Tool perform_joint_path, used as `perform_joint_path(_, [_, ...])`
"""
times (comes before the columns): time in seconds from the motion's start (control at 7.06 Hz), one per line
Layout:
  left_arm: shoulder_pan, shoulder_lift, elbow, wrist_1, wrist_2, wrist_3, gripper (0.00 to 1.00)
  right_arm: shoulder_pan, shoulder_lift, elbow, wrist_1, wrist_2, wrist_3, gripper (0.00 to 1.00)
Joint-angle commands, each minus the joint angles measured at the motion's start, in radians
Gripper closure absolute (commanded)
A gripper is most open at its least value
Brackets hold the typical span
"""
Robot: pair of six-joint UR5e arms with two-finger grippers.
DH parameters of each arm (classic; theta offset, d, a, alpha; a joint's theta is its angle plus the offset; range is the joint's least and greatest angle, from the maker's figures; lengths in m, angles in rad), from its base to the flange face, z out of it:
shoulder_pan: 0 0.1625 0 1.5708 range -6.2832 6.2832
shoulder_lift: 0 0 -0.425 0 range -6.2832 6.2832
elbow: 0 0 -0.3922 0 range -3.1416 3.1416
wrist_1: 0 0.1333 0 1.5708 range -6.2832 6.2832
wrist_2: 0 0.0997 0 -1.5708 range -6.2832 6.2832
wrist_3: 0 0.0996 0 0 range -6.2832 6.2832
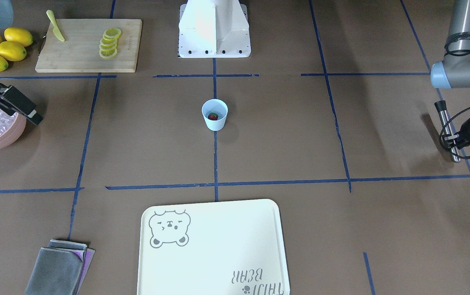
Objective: Mash ice and strawberries in cup
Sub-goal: 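Lower the muddler onto the table and open the left gripper while the right arm withdraws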
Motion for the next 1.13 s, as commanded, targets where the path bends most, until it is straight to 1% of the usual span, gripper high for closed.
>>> perform_joint_path(0.0, [0.0, 0.0, 0.001, -0.008, -0.001, 0.003, 0.85, 0.0, 0.003, 0.001, 0.0, 0.001, 0.002, 0.0])
perform_joint_path(0.14, [0.0, 0.0, 0.003, -0.009, -0.001, 0.003, 0.68, -0.002, 0.003, -0.001, 0.0, 0.001, 0.002, 0.0])
perform_joint_path(0.28, [0.0, 0.0, 0.003, -0.009, -0.001, 0.002, 0.46, 0.0, 0.004, -0.001, 0.0, 0.002, 0.002, 0.0])
perform_joint_path(0.43, [0.0, 0.0, 0.003, -0.008, -0.001, 0.002, 0.45, 0.0, 0.004, -0.001, 0.0, 0.004, 0.002, 0.0])
perform_joint_path(0.71, [0.002, 0.0, 0.001, -0.008, -0.001, 0.002, 0.36, 0.0, 0.007, -0.002, 0.0, 0.004, 0.002, 0.0])
perform_joint_path(0.85, [0.002, 0.0, -0.003, -0.009, -0.001, 0.002, 0.21, -0.002, 0.007, -0.001, 0.0, 0.004, 0.003, 0.0])
perform_joint_path(0.99, [-0.001, 0.0, -0.013, -0.009, -0.002, -0.003, 0.0, -0.002, 0.009, -0.001, 0.0, 0.004, 0.006, 0.0])
